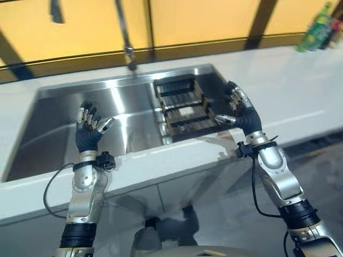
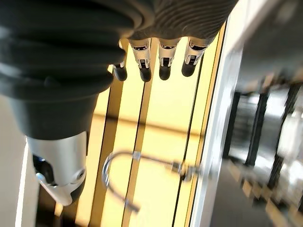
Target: Pick up plates and place into dishwasher.
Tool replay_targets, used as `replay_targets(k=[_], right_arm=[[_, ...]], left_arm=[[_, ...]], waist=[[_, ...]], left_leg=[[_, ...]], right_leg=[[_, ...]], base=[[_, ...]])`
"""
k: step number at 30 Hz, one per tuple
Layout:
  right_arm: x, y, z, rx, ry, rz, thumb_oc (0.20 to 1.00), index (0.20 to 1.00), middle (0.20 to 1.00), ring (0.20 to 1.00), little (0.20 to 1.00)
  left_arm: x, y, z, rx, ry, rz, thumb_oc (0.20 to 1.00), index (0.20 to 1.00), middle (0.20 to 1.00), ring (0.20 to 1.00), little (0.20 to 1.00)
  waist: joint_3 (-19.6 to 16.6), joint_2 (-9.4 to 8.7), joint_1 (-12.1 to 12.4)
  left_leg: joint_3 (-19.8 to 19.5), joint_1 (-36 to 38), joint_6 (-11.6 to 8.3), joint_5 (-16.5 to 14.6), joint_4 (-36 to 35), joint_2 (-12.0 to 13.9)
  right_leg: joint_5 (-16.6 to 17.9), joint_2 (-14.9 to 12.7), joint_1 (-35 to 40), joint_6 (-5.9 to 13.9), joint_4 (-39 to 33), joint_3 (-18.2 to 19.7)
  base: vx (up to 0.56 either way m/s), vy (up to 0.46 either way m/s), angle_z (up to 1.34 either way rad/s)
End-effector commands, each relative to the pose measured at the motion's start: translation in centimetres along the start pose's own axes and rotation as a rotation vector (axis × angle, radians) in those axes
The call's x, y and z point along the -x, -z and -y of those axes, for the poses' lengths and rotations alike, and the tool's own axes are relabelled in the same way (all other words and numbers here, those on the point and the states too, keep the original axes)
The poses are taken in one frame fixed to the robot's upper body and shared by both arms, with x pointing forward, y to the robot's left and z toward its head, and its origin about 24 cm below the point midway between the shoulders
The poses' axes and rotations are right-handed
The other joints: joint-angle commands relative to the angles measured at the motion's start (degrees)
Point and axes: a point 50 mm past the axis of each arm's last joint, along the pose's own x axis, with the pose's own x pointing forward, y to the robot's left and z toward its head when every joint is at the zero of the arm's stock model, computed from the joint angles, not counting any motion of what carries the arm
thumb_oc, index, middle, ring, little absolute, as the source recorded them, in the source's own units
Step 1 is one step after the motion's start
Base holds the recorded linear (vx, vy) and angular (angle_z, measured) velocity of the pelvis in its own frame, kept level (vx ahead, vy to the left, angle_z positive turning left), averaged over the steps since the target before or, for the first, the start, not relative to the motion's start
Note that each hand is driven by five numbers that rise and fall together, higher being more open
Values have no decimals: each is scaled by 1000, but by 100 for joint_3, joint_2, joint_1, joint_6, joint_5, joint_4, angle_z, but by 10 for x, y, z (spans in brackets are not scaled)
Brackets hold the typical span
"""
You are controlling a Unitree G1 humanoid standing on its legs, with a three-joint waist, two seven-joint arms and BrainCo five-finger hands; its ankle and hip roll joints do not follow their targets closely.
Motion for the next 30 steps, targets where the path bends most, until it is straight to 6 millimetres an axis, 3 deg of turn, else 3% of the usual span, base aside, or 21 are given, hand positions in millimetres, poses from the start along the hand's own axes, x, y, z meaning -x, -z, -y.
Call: replay_targets(k=[1, 4, 7, 8, 9, 10, 12, 13, 15, 22, 25, 30], right_arm=[[-9, -21, -2, -40, 24, 127, 1000, 1000, 1000, 1000, 1000], [-5, -20, -1, -58, 63, 136, 1000, 1000, 1000, 1000, 1000], [0, -19, -1, -80, 119, 150, 1000, 1000, 1000, 1000, 1000], [1, -19, 0, -82, 124, 150, 1000, 1000, 1000, 1000, 1000], [5, -16, 2, -76, 149, 151, 1000, 1000, 1000, 1000, 1000], [6, -16, 5, -71, 157, 152, 1000, 1000, 1000, 1000, 1000], [9, -17, 11, -61, 179, 158, 1000, 1000, 1000, 1000, 1000], [11, -18, 15, -59, 197, 168, 1000, 1000, 1000, 1000, 1000], [12, -16, 20, -56, 206, 171, 1000, 1000, 1000, 1000, 1000], [0, -25, 28, -37, 196, 161, 1000, 1000, 1000, 1000, 1000], [0, -25, 26, -35, 182, 156, 1000, 1000, 1000, 1000, 1000], [-2, -27, 23, -38, 162, 148, 1000, 1000, 1000, 1000, 1000]], left_arm=[[-8, -17, 10, -5, 86, 84, 1000, 1000, 1000, 1000, 1000], [-8, -21, 10, -10, 113, 93, 1000, 1000, 1000, 1000, 1000], [-10, -27, 14, -50, 152, 127, 1000, 1000, 1000, 1000, 1000], [-11, -27, 15, -51, 156, 128, 1000, 1000, 1000, 1000, 1000], [-14, -27, 23, -43, 182, 135, 1000, 1000, 1000, 1000, 1000], [-16, -28, 26, -38, 190, 138, 1000, 1000, 1000, 1000, 1000], [-19, -31, 35, -33, 217, 157, 1000, 1000, 1000, 1000, 1000], [-19, -34, 37, -28, 227, 171, 1000, 1000, 1000, 1000, 1000], [-17, -33, 36, -17, 237, 176, 1000, 1000, 1000, 1000, 1000], [-14, -26, 49, 28, 235, 124, 1000, 1000, 1000, 1000, 1000], [-14, -24, 47, 39, 221, 113, 1000, 1000, 1000, 1000, 1000], [-14, -22, 45, 44, 205, 103, 1000, 1000, 1000, 1000, 1000]], waist=[[-229, -48, 29], [-232, -31, 59], [-170, -33, -41], [-166, -42, -57], [-170, -105, -189], [-173, -128, -233], [-180, -262, -413], [-113, -246, -618], [-137, -213, -576], [-399, -213, -545], [-466, -167, -564], [-562, -116, -566]], left_leg=[[-513, 359, -326, -509, 227, 122], [-563, 525, -139, -624, 114, -29], [-663, 582, 55, -750, 151, -152], [-682, 590, 52, -748, 153, -156], [-850, 514, 30, -754, 242, -222], [-939, 482, 15, -788, 297, -259], [-1108, 453, -30, -916, 396, -401], [-1157, 526, 31, -990, 350, -380], [-1112, 612, -2, -972, 252, -195], [-1134, 796, -244, -778, -134, 108], [-1050, 857, -293, -603, -363, 218], [-1024, 935, -354, -580, -538, 289]], right_leg=[[577, 69, -550, -410, 301, -63], [621, -59, -699, -286, 974, -39], [773, 45, -1063, -217, 1768, 385], [754, 74, -1078, -227, 1722, 469], [496, 345, -983, -383, 992, 850], [534, 372, -928, -406, 752, 936], [1117, 170, -1050, -266, 144, 1399], [1367, 302, -1421, -135, 436, 1911], [1007, 346, -1328, -203, 275, 1671], [1199, 336, -884, -207, -567, 1448], [1227, 324, -867, -212, -605, 1340], [1134, 325, -792, -203, -659, 1243]], base=[[132, 138, 30], [101, 102, 33], [76, 33, 35], [82, -124, 25], [67, -154, 17], [87, -221, 40], [61, -205, 76], [21, -188, 100], [-17, -192, 76], [32, -81, 15], [0, 0, 0], [18, 14, 4]])
